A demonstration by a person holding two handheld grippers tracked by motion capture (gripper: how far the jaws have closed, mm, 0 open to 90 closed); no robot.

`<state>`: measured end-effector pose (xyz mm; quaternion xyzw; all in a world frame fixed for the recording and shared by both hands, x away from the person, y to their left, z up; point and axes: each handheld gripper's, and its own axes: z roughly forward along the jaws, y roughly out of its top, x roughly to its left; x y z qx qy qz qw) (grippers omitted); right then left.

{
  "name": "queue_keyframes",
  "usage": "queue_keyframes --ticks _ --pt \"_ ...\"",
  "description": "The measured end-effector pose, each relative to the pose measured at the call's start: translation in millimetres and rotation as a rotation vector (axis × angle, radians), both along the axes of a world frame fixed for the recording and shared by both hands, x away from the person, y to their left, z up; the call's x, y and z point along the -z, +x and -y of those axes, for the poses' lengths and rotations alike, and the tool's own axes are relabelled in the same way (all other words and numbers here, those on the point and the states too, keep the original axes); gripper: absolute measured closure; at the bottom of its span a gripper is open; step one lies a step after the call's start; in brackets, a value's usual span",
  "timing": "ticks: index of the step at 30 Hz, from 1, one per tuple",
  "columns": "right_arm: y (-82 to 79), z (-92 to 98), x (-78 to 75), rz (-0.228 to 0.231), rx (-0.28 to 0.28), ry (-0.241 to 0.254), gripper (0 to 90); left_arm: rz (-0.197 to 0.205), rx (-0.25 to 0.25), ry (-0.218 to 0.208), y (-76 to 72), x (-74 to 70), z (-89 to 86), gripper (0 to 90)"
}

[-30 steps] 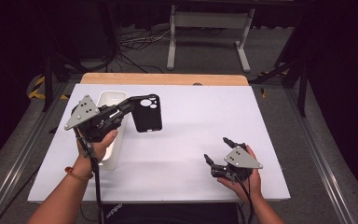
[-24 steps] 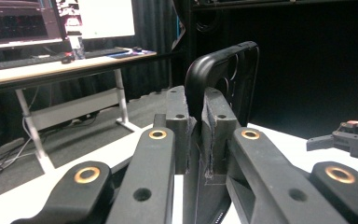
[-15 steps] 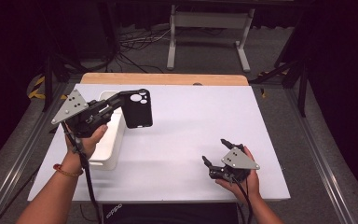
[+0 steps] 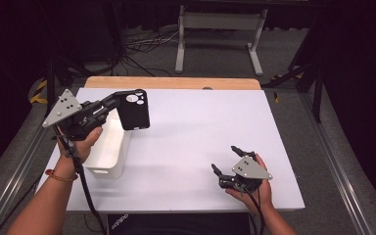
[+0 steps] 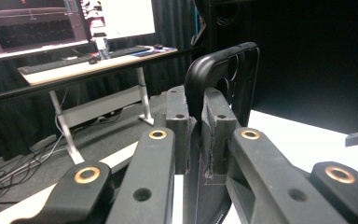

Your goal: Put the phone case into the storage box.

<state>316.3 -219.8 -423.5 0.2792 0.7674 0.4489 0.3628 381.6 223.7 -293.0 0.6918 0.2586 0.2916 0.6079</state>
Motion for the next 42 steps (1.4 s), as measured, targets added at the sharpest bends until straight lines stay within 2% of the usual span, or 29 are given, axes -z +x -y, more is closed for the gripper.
queue_keyframes --ticks 1,16,25,27,29,32,37,41,42 --pt "0.2 0.0 0.1 -0.002 -0.001 0.0 16.8 0.001 -0.004 0.011 1.4 -0.3 -2.9 83.4" --pt "1.8 -0.1 1.1 -0.004 0.002 0.006 16.8 0.003 -0.04 -0.001 20.6 9.8 -29.7 83.4" --pt "2.2 0.2 1.1 -0.002 0.006 0.008 16.9 -0.003 -0.057 0.007 29.5 13.5 -39.7 83.4" --pt "1.9 0.4 1.1 0.003 0.008 0.013 17.3 -0.004 -0.06 0.019 32.6 13.4 -43.4 83.4" --pt "1.9 0.4 1.0 0.01 0.006 0.018 17.4 -0.009 -0.066 0.004 36.2 14.9 -44.4 83.4" --pt "2.9 0.2 1.5 0.004 0.01 0.019 17.4 -0.014 -0.074 0.031 43.2 17.2 -47.1 83.4" --pt "4.4 -1.3 3.4 -0.007 0.015 0.021 17.8 -0.018 -0.068 0.024 54.5 19.2 -52.1 83.4" --pt "5.7 -2.4 4.8 -0.013 0.019 0.019 17.9 -0.025 -0.083 0.042 66.8 21.9 -55.6 83.4" --pt "5.9 -2.6 5.0 -0.016 0.02 0.019 18.0 -0.025 -0.088 0.035 70.3 23.3 -56.6 83.4"
